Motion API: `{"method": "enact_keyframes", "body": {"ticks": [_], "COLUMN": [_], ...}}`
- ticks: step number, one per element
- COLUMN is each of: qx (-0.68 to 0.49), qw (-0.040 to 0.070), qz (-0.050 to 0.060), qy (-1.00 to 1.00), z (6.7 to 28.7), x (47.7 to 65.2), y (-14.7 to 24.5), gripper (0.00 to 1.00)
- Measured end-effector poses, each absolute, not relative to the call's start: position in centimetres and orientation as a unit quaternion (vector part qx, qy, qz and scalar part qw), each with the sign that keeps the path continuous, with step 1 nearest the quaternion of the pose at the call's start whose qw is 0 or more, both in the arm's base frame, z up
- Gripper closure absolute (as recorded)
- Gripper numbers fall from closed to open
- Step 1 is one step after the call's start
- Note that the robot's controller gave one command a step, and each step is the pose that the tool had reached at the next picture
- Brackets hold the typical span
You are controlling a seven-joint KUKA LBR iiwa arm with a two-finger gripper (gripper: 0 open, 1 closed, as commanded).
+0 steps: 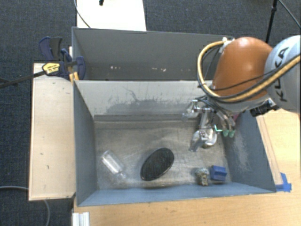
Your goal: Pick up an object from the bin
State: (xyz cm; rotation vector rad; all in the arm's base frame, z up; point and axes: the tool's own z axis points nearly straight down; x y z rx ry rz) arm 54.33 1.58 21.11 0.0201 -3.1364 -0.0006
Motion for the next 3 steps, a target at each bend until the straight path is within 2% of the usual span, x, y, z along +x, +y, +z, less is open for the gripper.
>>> {"method": "enact_keyframes", "body": {"ticks": [1,2,3], "qx": [0.199,0.197,0.329], "qw": [-0.004,-0.006,-0.005], "qz": [0.000,0.000,0.001], "qy": [-0.980,-0.980,-0.944], "z": [7.3,7.4,27.2], "x": [51.6,51.8,51.0], "y": [7.0,6.9,9.1], "gripper": [0.00,1.00,1.00]}}
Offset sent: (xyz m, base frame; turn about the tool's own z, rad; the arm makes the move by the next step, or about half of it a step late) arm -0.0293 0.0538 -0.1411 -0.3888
